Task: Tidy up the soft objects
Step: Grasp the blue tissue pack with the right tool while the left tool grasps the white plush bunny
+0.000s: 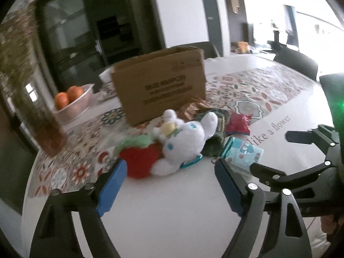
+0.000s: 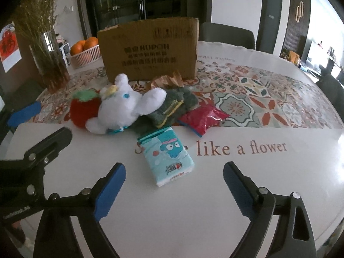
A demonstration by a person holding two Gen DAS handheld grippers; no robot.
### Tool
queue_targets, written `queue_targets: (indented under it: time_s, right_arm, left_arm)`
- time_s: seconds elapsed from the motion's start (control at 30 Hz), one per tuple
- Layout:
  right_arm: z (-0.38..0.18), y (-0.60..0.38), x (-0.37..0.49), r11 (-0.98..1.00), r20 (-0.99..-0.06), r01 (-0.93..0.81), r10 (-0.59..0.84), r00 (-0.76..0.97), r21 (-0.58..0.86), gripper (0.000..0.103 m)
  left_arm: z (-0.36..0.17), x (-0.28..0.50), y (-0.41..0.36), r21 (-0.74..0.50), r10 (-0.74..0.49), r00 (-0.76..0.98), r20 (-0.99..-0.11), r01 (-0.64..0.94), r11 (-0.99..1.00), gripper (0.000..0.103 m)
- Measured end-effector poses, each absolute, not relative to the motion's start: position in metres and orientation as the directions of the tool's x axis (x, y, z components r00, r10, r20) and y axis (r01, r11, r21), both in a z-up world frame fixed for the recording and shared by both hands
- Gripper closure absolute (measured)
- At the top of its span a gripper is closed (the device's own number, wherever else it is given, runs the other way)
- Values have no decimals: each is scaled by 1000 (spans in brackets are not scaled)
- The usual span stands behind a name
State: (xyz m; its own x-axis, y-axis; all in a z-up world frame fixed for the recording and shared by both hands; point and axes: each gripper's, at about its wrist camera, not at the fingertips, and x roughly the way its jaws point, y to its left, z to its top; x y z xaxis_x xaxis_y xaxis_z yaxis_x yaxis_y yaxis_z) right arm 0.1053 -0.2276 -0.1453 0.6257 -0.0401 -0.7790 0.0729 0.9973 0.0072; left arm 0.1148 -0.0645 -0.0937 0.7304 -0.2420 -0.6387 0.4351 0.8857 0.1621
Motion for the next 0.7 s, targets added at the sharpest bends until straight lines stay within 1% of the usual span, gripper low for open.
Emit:
queue_targets:
  time_s: [0.2,0.3,0.43,0.7]
  right_arm:
    - [-162,-234,121,997,-793,59,-5,609,39,18]
    - [-166,-235,123,998,-795,52,3,606,43,19]
    - [-173,-233,128,998,-802,27,29,596,56,22]
    - [-182,-231,141,998,-810,5,53,584,69,33]
  left_arm:
    - [-107,138,-86,173,-296,698,-652,517,839,29]
    - [-116,150,-94,170,-308,679,-666,541,824,33]
    - [-126,163,-101,146,-322,656,-683,555,819,34]
    - [-143,185,-108,110,-317,633,-706,540,834,36]
